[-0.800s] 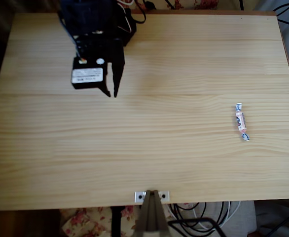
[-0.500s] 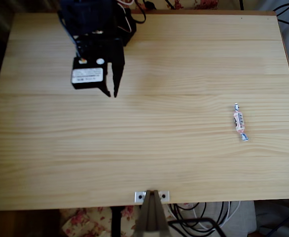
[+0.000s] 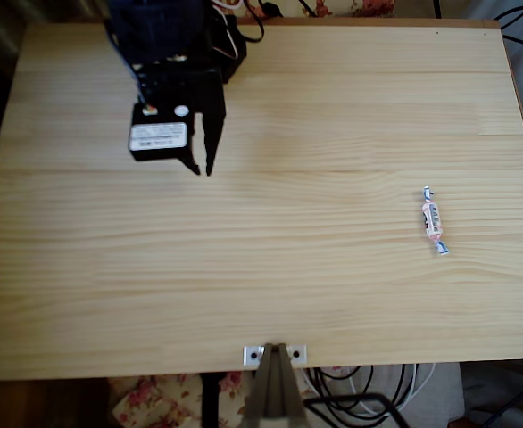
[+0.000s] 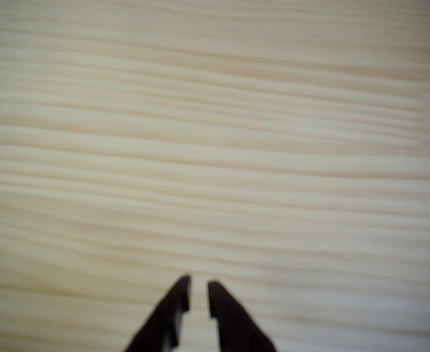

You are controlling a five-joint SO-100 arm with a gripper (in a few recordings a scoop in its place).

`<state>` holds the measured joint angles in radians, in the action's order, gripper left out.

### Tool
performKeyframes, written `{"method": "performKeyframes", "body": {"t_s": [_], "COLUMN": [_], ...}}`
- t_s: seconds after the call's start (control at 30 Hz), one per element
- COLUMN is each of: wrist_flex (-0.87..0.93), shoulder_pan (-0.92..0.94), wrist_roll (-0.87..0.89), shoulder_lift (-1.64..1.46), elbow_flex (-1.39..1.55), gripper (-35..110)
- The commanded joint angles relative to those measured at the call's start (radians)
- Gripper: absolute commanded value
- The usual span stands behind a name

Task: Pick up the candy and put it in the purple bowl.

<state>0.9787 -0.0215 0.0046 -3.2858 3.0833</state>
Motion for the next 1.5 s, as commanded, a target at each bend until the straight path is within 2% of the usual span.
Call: {"method": "performKeyframes", "body": {"t_s": [0.0, 1.0, 1.17, 1.27, 1.47], "wrist_flex": [-0.018, -0.018, -0.020, -0.040, -0.023], "shoulder_pan": [0.002, 0.003, -0.046, -0.038, -0.064], "wrist_roll": [0.012, 0.014, -0.037, 0.044, 0.091], "shoulder_lift": [-0.014, -0.014, -0.014, -0.014, -0.014], "elbow_flex": [-0.046, -0.046, -0.046, -0.046, -0.064], "gripper": [4, 4, 4, 4, 4]}}
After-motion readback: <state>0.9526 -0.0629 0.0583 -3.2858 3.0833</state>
